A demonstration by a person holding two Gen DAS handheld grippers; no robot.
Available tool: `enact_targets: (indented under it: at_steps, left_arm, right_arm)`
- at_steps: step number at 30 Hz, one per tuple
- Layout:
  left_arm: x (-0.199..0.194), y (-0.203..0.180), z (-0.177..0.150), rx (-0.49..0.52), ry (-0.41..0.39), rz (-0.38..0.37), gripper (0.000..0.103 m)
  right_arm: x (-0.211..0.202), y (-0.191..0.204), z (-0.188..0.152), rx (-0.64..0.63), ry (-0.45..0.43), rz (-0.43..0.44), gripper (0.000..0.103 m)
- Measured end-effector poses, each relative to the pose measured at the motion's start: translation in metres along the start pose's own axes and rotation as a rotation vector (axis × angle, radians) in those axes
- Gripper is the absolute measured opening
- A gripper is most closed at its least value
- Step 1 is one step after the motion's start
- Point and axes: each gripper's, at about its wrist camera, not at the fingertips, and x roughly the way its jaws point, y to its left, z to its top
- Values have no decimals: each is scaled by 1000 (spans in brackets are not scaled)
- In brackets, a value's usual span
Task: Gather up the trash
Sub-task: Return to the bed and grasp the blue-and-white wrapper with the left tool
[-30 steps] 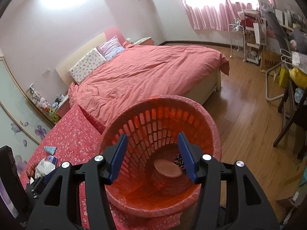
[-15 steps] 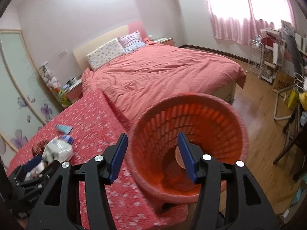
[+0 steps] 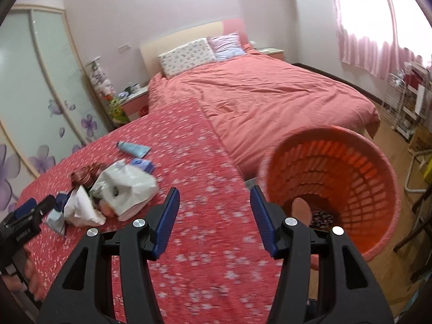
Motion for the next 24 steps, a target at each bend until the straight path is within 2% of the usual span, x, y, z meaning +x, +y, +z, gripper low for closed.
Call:
enact_targets:
  at_steps: [3,6,10,18,20,24]
  left_arm:
    - [6,36,-4,-40,5,53,94]
    - [20,66,-8,-79,39,84,89]
    - [36,89,-16,-132,97,73,80]
    - [69,90,-18,-138,158,45,73]
    - [80,90,-18,-145,182,41,69]
    - [94,96,-23,-166,221,25,53]
  right_arm:
    - [5,16,-5,-33,10,11,55]
    - [10,29,-8,-63,18,13,55]
    - [19,45,-13,-97,32,8,55]
    - [26,65,-20,-138,55,9,55]
    - [26,68,-22,-144,58,9,55]
    - [28,72,-23,-159,63,7,55]
